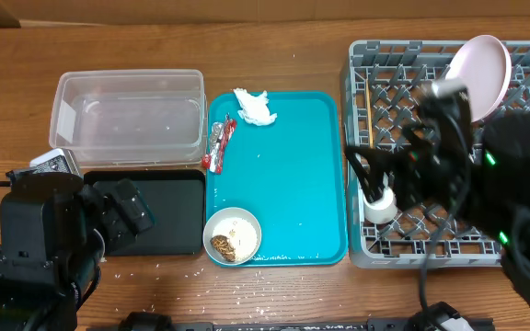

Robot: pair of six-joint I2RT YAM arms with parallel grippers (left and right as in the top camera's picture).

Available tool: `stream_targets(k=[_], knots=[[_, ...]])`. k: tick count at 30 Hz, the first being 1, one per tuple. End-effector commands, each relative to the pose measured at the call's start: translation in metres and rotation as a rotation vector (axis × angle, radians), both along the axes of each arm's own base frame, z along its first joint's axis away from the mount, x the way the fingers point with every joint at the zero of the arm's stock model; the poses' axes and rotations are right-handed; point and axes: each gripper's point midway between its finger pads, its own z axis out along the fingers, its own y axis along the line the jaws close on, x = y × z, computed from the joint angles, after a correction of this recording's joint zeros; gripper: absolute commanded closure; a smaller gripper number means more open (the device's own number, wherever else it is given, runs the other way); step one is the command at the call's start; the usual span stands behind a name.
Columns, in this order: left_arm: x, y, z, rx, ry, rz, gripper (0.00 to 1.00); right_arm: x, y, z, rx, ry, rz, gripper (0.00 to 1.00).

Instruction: Sort waste into correct bins and load items into the dishwasher

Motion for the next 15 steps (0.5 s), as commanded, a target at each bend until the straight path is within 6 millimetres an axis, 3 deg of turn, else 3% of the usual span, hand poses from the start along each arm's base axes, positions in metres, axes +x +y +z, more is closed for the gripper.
stream_targets(k=[1,4,8,13,15], knots=[[0.001,0.002,0.004,0.003,-0.016,0.014,0.0,-0.018,-0.029,-0.005,-0.078,-0.007,-0.086,0.0],[0.001,0.002,0.004,0.003,-0.016,0.014,0.0,-0.038,-0.06,-0.007,-0.14,-0.025,-0.182,0.0],[0.001,0.002,0.004,0.003,-0.016,0.014,0.0,-0.053,-0.085,-0.005,-0.178,-0.062,-0.269,0.0],[0.001,0.002,0.004,0.003,-0.016,0.014,0.0,-0.04,-0.104,-0.002,-0.136,-0.192,-0.392,0.0],[0.001,0.002,0.004,0.003,-0.016,0.014,0.0,-0.028,-0.111,-0.015,-0.11,-0.24,-0.448,0.0]])
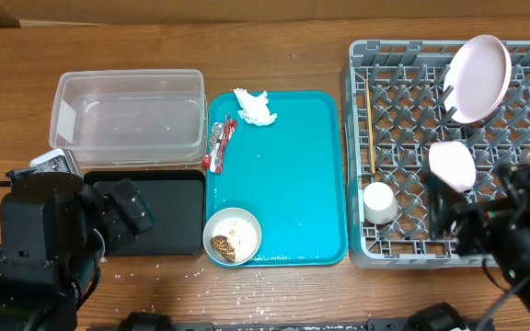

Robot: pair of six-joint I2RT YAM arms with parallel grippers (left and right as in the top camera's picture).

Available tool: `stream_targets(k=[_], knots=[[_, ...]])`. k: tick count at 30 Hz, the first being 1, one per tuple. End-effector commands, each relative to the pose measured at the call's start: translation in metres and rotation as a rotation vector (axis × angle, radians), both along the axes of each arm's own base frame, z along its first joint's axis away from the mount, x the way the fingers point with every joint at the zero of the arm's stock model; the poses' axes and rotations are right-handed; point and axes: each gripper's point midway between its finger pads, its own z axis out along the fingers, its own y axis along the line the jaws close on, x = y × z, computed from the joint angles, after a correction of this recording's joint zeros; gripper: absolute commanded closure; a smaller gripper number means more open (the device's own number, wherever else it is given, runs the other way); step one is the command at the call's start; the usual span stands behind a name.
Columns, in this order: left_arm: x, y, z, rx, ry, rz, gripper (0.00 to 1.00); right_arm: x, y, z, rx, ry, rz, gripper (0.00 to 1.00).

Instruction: Sort waste into correct bins and load items into the dishwasher

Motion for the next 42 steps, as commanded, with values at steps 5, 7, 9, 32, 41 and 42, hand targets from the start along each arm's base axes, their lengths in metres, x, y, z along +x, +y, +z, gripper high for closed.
stream_targets(k=[5,7,9,32,41,42], knots=[[0.001,0.002,0.004,0.002,-0.017,0.014,0.0,0.028,-0.021,-0.085,0.023,-0.089,-0.126,0.0],[0.001,0.002,0.004,0.002,-0.017,0.014,0.0,0.031,-0.023,-0.118,0.041,-0.127,-0.135,0.0],[0.001,0.002,0.004,0.002,-0.017,0.014,0.0,0.031,-0.025,-0.14,0.049,-0.165,-0.143,0.0],[0.001,0.002,0.004,0.003,-0.015,0.014,0.0,0.054,-0.027,-0.231,0.095,-0.378,-0.164,0.0],[0.001,0.0,0.004,-0.009,-0.016,0.015,0.0,0.054,-0.027,-0.231,0.095,-0.378,-0.164,0.0],[0.002,-0.005,0.004,-0.044,-0.02,0.014,0.0,0.054,-0.027,-0.231,0.095,-0.378,-0.164,0.0]])
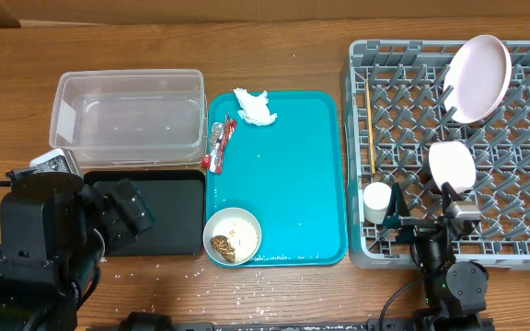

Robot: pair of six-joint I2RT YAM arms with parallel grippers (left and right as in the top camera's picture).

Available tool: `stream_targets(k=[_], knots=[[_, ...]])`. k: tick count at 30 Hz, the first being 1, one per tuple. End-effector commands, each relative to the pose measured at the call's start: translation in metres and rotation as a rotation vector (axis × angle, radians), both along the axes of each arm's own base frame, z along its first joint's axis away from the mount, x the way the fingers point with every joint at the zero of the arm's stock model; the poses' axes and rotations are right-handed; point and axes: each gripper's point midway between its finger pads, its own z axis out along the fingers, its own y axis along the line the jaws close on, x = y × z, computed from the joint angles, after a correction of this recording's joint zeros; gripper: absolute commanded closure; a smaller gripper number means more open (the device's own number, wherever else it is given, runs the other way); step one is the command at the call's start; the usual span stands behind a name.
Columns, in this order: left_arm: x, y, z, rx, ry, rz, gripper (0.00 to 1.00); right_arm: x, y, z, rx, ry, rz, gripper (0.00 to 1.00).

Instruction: Sort waste into correct bins and load items into the dishwasher

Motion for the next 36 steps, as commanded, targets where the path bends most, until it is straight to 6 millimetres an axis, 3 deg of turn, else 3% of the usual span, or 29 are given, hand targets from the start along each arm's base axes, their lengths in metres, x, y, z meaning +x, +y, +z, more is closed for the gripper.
stream_targets(k=[1,3,5,7,11,12,15,17,23,26,29,31,34,35,36], knots=[[0.001,-0.017,0.003,-0.118,-0.01,-0.01,0.0,0.0,-0.001,-0.002,0.001,-0.004,-0.003,0.0],[0.002,-0.035,0.004,-0.206,-0.01,-0.071,0.0,0.0,-0.001,-0.002,0.001,-0.004,-0.003,0.0],[0.024,-0.055,0.019,-0.277,-0.095,-0.152,0.0,0.0,-0.001,-0.002,0.001,-0.004,-0.003,0.0],[0.051,-0.075,0.008,-0.332,-0.063,-0.219,0.01,0.0,-0.001,-0.002,0.001,-0.004,-0.003,0.0],[0.119,-0.121,-0.069,-0.209,0.168,-0.394,0.22,0.0,-0.001,-0.002,0.001,-0.004,-0.003,0.0],[0.138,-0.135,-0.087,-0.175,0.191,-0.439,0.24,0.0,-0.001,-0.002,0.001,-0.004,-0.003,0.0],[0.197,-0.161,-0.143,-0.009,0.201,-0.444,0.2,0.0,-0.001,-0.002,0.001,-0.004,-0.003,0.0],[0.225,-0.171,-0.176,0.072,0.193,-0.427,0.15,0.0,-0.001,-0.002,0.001,-0.004,-0.003,0.0],[0.277,-0.193,-0.269,0.148,0.198,-0.417,0.16,0.0,-0.001,-0.002,0.001,-0.004,-0.003,0.0],[0.304,-0.192,-0.301,0.193,0.145,-0.376,0.15,0.0,-0.001,-0.002,0.001,-0.004,-0.003,0.0],[0.315,-0.193,-0.316,0.204,0.118,-0.36,0.16,0.0,-0.001,-0.002,0.001,-0.004,-0.003,0.0],[0.316,-0.195,-0.318,0.195,0.114,-0.365,0.29,0.0,-0.001,-0.002,0.001,-0.004,-0.003,0.0],[0.319,-0.198,-0.308,0.183,0.097,-0.37,0.75,0.0,-0.001,-0.002,0.001,-0.004,-0.003,0.0],[0.32,-0.2,-0.296,0.176,0.091,-0.374,0.89,0.0,-0.001,-0.002,0.001,-0.004,-0.003,0.0],[0.318,-0.199,-0.267,0.16,0.081,-0.361,0.96,0.0,-0.001,-0.002,0.001,-0.004,-0.003,0.0]])
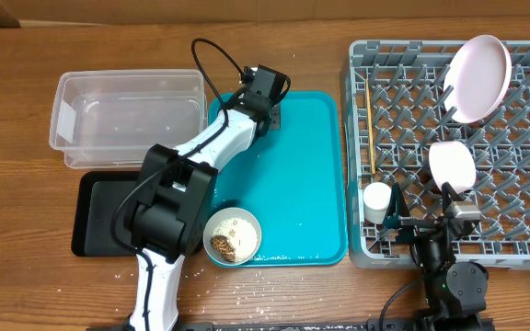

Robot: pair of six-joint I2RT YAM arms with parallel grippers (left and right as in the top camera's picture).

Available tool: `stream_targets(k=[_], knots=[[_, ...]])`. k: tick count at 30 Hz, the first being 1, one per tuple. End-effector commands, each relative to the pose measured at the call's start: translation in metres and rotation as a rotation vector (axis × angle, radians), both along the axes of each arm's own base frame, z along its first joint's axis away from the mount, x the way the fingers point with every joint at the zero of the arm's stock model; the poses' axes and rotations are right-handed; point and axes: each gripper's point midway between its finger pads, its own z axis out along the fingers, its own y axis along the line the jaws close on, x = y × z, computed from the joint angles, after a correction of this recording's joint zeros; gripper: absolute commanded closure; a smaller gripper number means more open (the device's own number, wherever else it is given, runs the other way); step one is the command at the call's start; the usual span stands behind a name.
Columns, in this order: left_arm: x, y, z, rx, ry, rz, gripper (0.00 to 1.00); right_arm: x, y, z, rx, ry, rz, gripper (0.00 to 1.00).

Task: Sort waste into correct bins and load items into the dishwasher
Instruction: 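Grasp the white tissue with the left gripper, drop it in bin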

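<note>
My left arm reaches from the front left across to the far left corner of the teal tray (302, 184). The left gripper (270, 114) points down there, and its jaws are too dark to read. No napkin or wrapper shows; the arm covers that corner. A white bowl with food scraps (232, 234) sits at the tray's near left. The grey dishwasher rack (523, 241) holds a pink plate (479, 74), a white bowl (452, 165) and a white cup (376, 200). My right gripper (392, 222) is folded back at the rack's front edge.
A clear plastic bin (127, 119) stands left of the tray, and a black bin (99, 216) lies in front of it. A thin wooden stick (369, 129) lies along the rack's left side. Crumbs dot the wooden table near the front edge.
My left arm has left its folded place at the front left and now stretches over the tray's far left corner, covering the white napkin and the red wrapper. The right arm has not moved.
At first my right arm was over the rack near the cup while the left arm stayed folded. Then a white bowl stood in the rack and the right arm was drawing back. It then rested at the rack's front edge, and now the left arm reaches over the napkin.
</note>
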Motion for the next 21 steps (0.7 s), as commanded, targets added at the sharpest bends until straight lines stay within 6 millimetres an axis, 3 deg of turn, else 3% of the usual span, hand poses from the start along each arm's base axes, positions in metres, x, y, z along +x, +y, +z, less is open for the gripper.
stream_targets(k=[1,4,5,6,8,10,11,12,13,15,19,21], knots=[[0.006,0.005,0.084,-0.038,-0.079,0.033,0.96,0.0,-0.001,-0.002,0.0,-0.004,-0.005,0.0],[-0.002,0.029,0.151,-0.032,-0.142,0.081,0.96,0.0,-0.001,-0.002,0.0,-0.004,-0.005,0.0],[-0.01,0.058,0.184,-0.006,-0.184,0.165,0.96,0.0,-0.001,-0.002,0.0,-0.005,-0.005,0.0],[-0.017,0.073,0.194,-0.004,-0.186,0.211,0.96,0.0,-0.001,-0.002,0.0,-0.004,-0.005,0.0],[-0.028,0.101,0.2,0.008,-0.16,0.277,0.96,0.0,-0.001,-0.002,0.0,-0.004,-0.005,0.0],[-0.036,0.13,0.193,0.027,-0.106,0.345,0.96,0.0,-0.001,-0.002,0.0,-0.004,-0.005,0.0],[-0.037,0.15,0.182,0.04,-0.068,0.386,0.87,0.0,-0.001,-0.002,0.0,-0.005,-0.005,0.0],[-0.035,0.159,0.175,0.041,-0.052,0.406,0.61,0.0,-0.001,-0.002,0.0,-0.005,-0.005,0.0],[-0.034,0.163,0.172,0.03,-0.043,0.411,0.48,0.0,-0.001,-0.002,0.0,-0.004,-0.005,0.0],[-0.031,0.162,0.173,-0.023,-0.036,0.389,0.31,0.0,-0.001,-0.002,0.0,-0.005,-0.005,0.0],[-0.026,0.127,0.204,-0.069,-0.065,0.187,0.23,0.0,-0.001,-0.002,0.0,-0.005,-0.005,0.0],[-0.034,0.111,0.201,-0.041,-0.039,0.134,0.24,0.0,-0.001,-0.002,0.0,-0.004,-0.005,0.0]])
